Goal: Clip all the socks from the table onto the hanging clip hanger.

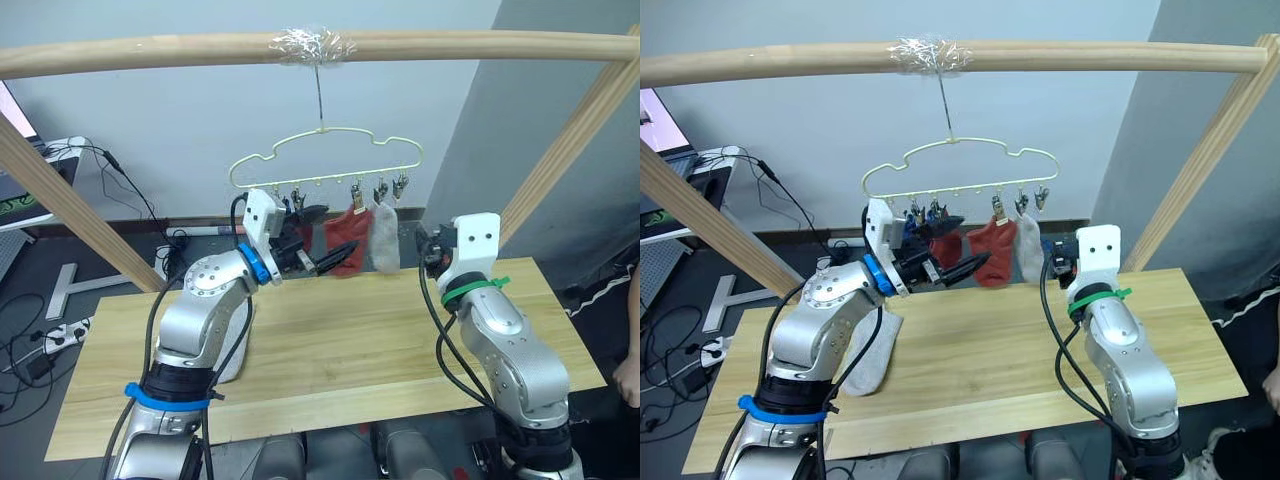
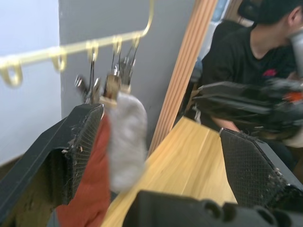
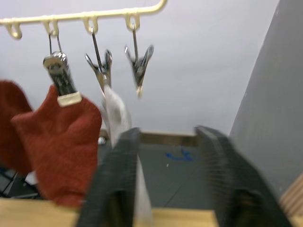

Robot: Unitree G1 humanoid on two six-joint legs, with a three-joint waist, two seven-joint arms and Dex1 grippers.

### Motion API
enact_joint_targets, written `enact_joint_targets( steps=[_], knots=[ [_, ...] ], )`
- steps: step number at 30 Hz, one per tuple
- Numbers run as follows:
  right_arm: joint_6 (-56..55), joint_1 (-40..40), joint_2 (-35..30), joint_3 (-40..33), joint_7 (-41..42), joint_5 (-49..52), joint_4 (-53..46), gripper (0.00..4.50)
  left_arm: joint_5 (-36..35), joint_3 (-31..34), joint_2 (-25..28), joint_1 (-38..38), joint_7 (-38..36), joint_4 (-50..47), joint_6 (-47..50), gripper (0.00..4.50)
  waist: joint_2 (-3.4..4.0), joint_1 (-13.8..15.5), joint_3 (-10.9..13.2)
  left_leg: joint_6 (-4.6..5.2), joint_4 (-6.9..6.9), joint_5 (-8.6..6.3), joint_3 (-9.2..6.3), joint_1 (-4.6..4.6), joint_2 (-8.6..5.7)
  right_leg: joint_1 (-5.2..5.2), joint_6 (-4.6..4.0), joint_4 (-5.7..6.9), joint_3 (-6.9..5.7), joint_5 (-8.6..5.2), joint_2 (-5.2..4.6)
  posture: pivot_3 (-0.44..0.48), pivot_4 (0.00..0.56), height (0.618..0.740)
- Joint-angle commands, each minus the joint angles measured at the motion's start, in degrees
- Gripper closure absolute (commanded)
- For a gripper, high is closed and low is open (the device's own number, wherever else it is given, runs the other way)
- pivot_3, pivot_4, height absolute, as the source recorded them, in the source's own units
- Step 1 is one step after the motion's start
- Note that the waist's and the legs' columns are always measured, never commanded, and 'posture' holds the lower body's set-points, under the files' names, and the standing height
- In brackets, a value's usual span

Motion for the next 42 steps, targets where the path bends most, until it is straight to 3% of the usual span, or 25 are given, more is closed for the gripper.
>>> enact_joint_targets(
  steps=[1,22,42],
  knots=[
    [-3.87,-2.49,0.52,0.07,0.55,-1.89,2.45,2.93,-1.67,0.8,1.08,1.12,0.15,-4.65,0.75,0.0,0.0,0.04,0.0,0.0,-0.01,0.0,-0.01,0.01,0.0,0.0,0.0,0.01,0.0,0.0,0.0,0.144,0.143,0.74],
    [-18.87,-17.75,3.85,-3.97,4.55,-2.8,30.82,2.93,-5.91,1.23,2.08,-0.75,1.77,-9.43,3.0,0.0,0.0,1.89,0.01,0.01,0.0,0.0,0.0,0.03,0.01,0.0,-0.3,0.07,-0.02,0.18,0.01,0.192,0.167,0.74],
    [-21.25,-20.77,3.67,-4.27,6.61,-2.87,33.67,2.93,-5.4,0.51,1.47,-2.99,2.51,-7.14,1.43,0.0,0.01,2.34,0.01,0.01,0.01,0.0,0.0,0.04,0.01,-0.01,-0.31,0.09,-0.02,0.18,0.01,0.188,0.172,0.74]
  ],
)
